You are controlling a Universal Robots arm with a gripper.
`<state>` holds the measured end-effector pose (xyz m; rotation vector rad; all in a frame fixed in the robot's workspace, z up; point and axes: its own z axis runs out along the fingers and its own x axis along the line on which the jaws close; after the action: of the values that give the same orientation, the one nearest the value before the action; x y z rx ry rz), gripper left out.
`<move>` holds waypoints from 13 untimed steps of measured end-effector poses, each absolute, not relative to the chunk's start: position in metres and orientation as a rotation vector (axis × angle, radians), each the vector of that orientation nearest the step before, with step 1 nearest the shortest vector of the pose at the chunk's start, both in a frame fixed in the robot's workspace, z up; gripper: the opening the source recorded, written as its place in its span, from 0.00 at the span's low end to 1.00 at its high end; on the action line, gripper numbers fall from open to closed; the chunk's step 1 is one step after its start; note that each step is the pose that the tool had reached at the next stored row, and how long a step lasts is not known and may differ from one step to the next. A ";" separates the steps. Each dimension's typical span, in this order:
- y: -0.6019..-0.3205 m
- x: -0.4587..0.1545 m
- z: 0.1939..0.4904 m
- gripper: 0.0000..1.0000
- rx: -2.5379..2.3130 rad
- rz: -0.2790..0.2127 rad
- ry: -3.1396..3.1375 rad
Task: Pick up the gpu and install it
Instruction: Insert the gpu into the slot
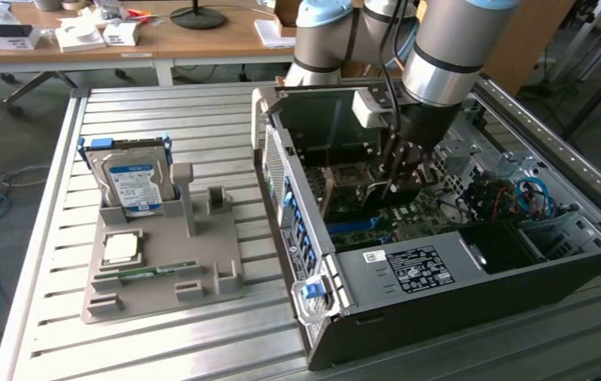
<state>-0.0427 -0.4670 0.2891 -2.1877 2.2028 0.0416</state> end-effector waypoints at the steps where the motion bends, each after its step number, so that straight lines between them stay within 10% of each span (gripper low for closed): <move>1: -0.467 -0.043 0.288 0.26 -2.187 0.041 2.203; 13: -0.467 -0.051 0.284 0.26 -2.187 0.041 2.202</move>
<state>-0.0507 -0.4670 0.2841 -2.1873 2.2023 0.0405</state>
